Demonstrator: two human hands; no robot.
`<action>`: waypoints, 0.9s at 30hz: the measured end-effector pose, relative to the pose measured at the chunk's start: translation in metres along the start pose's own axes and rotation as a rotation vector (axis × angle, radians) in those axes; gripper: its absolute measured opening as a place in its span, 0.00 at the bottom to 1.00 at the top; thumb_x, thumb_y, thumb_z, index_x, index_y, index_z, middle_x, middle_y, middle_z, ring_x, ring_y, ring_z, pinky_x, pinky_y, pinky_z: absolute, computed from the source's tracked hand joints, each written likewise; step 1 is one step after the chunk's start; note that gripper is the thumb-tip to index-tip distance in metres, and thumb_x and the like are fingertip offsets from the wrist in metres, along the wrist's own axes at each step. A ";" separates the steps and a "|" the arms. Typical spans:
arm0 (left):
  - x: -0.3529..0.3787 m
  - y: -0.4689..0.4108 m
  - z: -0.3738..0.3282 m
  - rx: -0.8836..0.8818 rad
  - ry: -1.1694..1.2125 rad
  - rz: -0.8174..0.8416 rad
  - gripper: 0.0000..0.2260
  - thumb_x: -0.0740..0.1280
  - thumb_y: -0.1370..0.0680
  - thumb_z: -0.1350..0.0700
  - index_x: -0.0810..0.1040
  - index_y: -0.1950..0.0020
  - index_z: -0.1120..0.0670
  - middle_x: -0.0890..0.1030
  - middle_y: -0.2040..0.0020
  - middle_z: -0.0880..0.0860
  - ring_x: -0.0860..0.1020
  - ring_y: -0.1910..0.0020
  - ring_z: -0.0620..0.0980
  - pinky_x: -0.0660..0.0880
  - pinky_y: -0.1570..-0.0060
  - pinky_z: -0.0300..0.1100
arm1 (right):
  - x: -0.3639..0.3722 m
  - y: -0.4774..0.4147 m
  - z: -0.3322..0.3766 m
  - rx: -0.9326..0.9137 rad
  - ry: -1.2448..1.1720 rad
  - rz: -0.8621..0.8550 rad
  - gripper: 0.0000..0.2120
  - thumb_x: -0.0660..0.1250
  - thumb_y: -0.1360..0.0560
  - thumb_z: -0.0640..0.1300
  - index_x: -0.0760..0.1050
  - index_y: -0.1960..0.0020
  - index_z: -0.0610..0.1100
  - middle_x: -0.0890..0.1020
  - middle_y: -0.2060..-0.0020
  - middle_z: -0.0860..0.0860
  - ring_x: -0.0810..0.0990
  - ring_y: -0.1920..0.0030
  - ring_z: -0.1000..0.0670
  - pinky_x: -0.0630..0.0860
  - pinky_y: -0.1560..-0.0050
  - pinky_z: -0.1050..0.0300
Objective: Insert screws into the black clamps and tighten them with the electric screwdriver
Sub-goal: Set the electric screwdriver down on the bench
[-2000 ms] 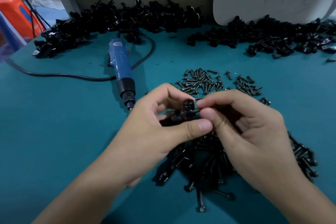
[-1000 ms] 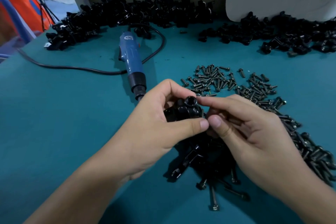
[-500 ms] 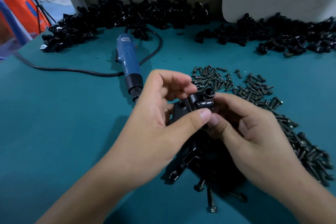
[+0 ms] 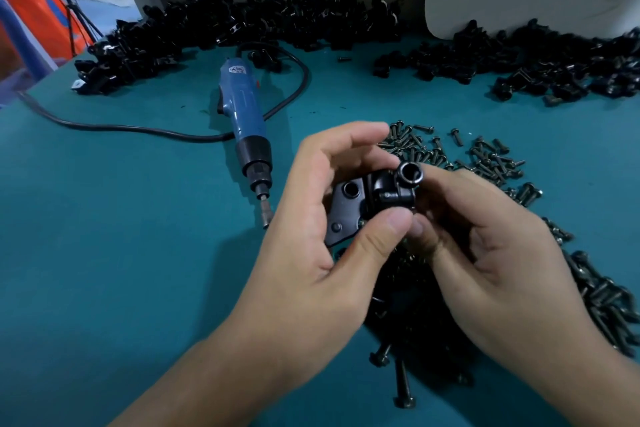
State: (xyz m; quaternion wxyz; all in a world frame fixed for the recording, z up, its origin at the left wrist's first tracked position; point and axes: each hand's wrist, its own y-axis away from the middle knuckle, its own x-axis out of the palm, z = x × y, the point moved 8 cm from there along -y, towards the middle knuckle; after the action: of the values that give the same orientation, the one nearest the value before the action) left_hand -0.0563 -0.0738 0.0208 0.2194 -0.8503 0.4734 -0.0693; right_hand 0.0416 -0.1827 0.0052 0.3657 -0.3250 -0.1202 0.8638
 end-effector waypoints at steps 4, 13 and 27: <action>-0.003 -0.001 -0.002 0.034 -0.030 -0.033 0.22 0.73 0.24 0.60 0.72 0.34 0.46 0.80 0.45 0.40 0.79 0.38 0.43 0.73 0.39 0.31 | 0.001 -0.001 0.005 -0.044 0.075 0.010 0.17 0.65 0.20 0.47 0.78 0.33 0.48 0.80 0.54 0.54 0.80 0.52 0.51 0.76 0.54 0.57; -0.005 0.000 0.003 0.021 -0.046 -0.063 0.21 0.73 0.24 0.61 0.73 0.37 0.43 0.81 0.46 0.43 0.81 0.40 0.46 0.75 0.41 0.34 | 0.002 -0.001 0.007 -0.087 0.119 -0.018 0.15 0.67 0.21 0.44 0.79 0.35 0.49 0.80 0.55 0.57 0.80 0.51 0.55 0.73 0.53 0.68; -0.018 -0.003 0.034 -0.175 0.095 -0.128 0.14 0.73 0.23 0.53 0.79 0.37 0.48 0.84 0.40 0.50 0.81 0.35 0.54 0.75 0.32 0.57 | -0.009 -0.002 -0.008 0.138 -0.425 -0.140 0.08 0.73 0.27 0.39 0.83 0.50 0.48 0.86 0.50 0.49 0.86 0.47 0.48 0.81 0.45 0.62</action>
State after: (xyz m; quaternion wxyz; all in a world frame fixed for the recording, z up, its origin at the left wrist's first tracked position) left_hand -0.0525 -0.0468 -0.0069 0.1169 -0.8904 0.4322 -0.0819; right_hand 0.0523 -0.1876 0.0046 0.4125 -0.1008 -0.1574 0.8916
